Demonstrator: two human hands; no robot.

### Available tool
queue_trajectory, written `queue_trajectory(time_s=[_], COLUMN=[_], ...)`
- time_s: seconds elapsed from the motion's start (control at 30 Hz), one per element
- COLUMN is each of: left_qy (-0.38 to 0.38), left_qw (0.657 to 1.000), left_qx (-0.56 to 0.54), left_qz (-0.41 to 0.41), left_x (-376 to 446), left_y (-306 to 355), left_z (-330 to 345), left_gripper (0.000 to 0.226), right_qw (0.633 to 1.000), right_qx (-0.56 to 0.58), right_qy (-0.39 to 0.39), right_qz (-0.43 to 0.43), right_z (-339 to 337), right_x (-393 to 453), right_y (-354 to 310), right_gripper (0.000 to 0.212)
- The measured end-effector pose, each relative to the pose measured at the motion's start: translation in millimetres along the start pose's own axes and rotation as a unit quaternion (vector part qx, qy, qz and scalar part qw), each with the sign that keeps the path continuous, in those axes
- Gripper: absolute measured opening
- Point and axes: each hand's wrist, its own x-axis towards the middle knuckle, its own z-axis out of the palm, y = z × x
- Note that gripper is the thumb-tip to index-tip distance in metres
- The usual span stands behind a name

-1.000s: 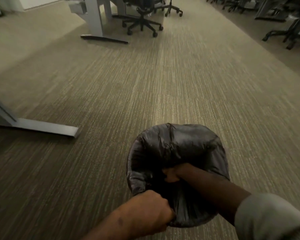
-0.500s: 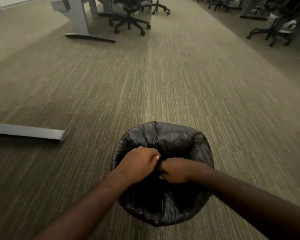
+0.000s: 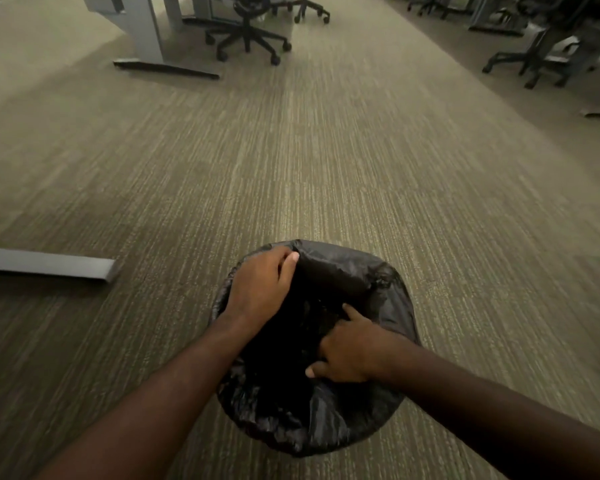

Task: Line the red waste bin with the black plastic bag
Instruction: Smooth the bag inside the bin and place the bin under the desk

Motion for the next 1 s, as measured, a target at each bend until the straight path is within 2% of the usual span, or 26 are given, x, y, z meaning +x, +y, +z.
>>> queue_trajectory(time_s=[0.07, 0.13, 0.2, 0.27, 0.3, 0.33, 0.43, 0.47, 0.53, 0.6, 0.67, 0.77, 0.87, 1.0], left_qy=[-0.017, -0.040, -0.027, 0.013, 0.033, 0.050, 0.040, 0.021, 0.008, 0.026, 0.033, -0.016, -0.079, -0.104], left_qw=[0.998, 0.993, 0.991, 0.994, 0.994, 0.995, 0.998, 0.997, 0.985, 0.957, 0.917, 0.868, 0.853, 0.853], left_qx=[-0.043, -0.086, -0.114, -0.110, -0.102, -0.087, -0.049, -0.063, -0.119, -0.191, -0.244, -0.286, -0.290, -0.291], left_qz=[-0.036, -0.068, -0.062, -0.017, 0.005, 0.020, 0.000, -0.037, -0.123, -0.218, -0.313, -0.405, -0.426, -0.420], left_x=[5, 10, 11, 10, 9, 7, -5, -11, -25, -37, -49, -71, -91, -95], left_y=[2, 2, 2, 1, 0, -2, -15, -22, -39, -56, -64, -61, -48, -37], left_z=[-2, -6, -15, -29, -37, -45, -62, -65, -72, -83, -94, -106, -110, -103], left_gripper=[0.032, 0.031, 0.027, 0.024, 0.024, 0.024, 0.024, 0.027, 0.037, 0.039, 0.032, 0.027, 0.026, 0.019], right_qw=[0.999, 0.999, 0.980, 0.915, 0.884, 0.871, 0.871, 0.860, 0.820, 0.786, 0.762, 0.730, 0.704, 0.679], right_qx=[-0.009, 0.035, 0.097, 0.146, 0.157, 0.166, 0.288, 0.341, 0.415, 0.462, 0.492, 0.544, 0.600, 0.650], right_qy=[-0.029, 0.011, 0.172, 0.376, 0.439, 0.455, 0.360, 0.336, 0.349, 0.361, 0.361, 0.343, 0.316, 0.273], right_qz=[0.022, 0.020, -0.001, 0.013, 0.042, 0.080, 0.171, 0.179, 0.182, 0.196, 0.220, 0.229, 0.211, 0.205], right_z=[6, 0, -6, -10, -10, -10, -9, -8, -6, -4, 1, 18, 32, 33], right_x=[-14, -29, -41, -49, -52, -52, -43, -38, -33, -34, -41, -58, -71, -80], right_y=[4, 10, 22, 37, 44, 50, 62, 65, 73, 84, 94, 100, 97, 87], right_gripper=[0.073, 0.065, 0.050, 0.046, 0.049, 0.054, 0.059, 0.054, 0.040, 0.037, 0.048, 0.047, 0.038, 0.028])
